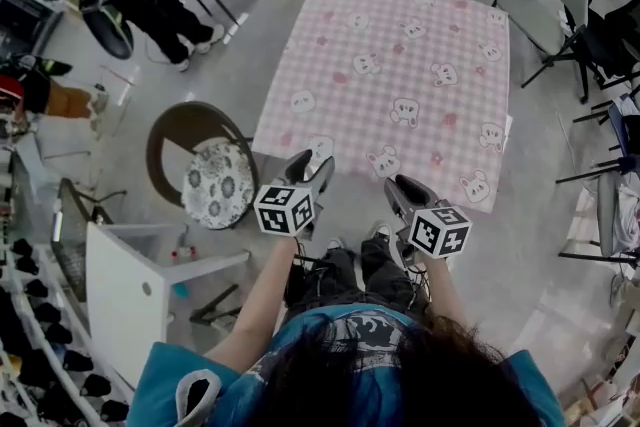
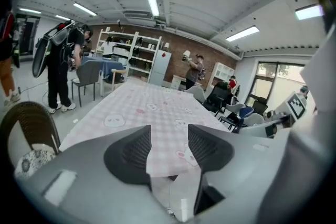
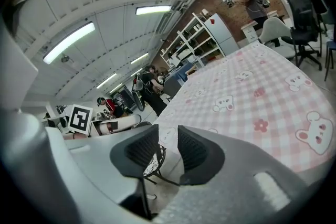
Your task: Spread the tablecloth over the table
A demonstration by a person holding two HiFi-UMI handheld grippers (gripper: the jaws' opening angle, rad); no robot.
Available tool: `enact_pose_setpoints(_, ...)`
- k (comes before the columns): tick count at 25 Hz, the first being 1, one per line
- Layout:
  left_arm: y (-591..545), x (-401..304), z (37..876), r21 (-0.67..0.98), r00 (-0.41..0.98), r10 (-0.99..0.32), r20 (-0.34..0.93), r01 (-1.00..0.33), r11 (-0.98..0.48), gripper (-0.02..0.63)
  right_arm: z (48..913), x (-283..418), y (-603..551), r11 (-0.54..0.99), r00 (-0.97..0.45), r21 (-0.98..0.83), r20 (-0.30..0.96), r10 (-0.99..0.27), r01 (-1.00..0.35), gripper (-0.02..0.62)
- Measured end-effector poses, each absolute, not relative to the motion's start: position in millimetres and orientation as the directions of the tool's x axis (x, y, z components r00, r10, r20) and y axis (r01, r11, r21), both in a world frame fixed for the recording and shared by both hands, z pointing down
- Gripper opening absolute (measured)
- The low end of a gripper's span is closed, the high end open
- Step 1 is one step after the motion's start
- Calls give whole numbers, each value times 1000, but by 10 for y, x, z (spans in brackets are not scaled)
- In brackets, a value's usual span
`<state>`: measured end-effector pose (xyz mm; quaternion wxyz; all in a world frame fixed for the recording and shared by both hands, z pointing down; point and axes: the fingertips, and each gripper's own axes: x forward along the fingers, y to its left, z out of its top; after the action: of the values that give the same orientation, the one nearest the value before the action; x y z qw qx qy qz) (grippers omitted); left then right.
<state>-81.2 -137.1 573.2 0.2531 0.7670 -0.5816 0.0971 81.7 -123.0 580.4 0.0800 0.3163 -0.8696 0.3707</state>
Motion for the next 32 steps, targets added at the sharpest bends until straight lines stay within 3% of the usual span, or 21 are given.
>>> enact_pose_setpoints(6,-1210,-502,5347,153,452,-801,394,-891,-428,178,5543,664,-1153,583,-806,-564,325,-494,-584,109)
enact_pose_setpoints(11,-945,-388,5081,121,542,-768,342,-836,-536,113,5322,613,-933,593,-802,-551,297,-518,-587,107)
enact_pose_setpoints(21,-282,-279,4772,139,649,-713,265,-757,-638,35,4831,440,-268,628,-788,-499,217,-577,-597,94)
enact_pose_setpoints(32,211,-136,4608,103,710,-670,218,-699,-707,15,4592,486,241,649,-750,-405,164,-641,-644,43)
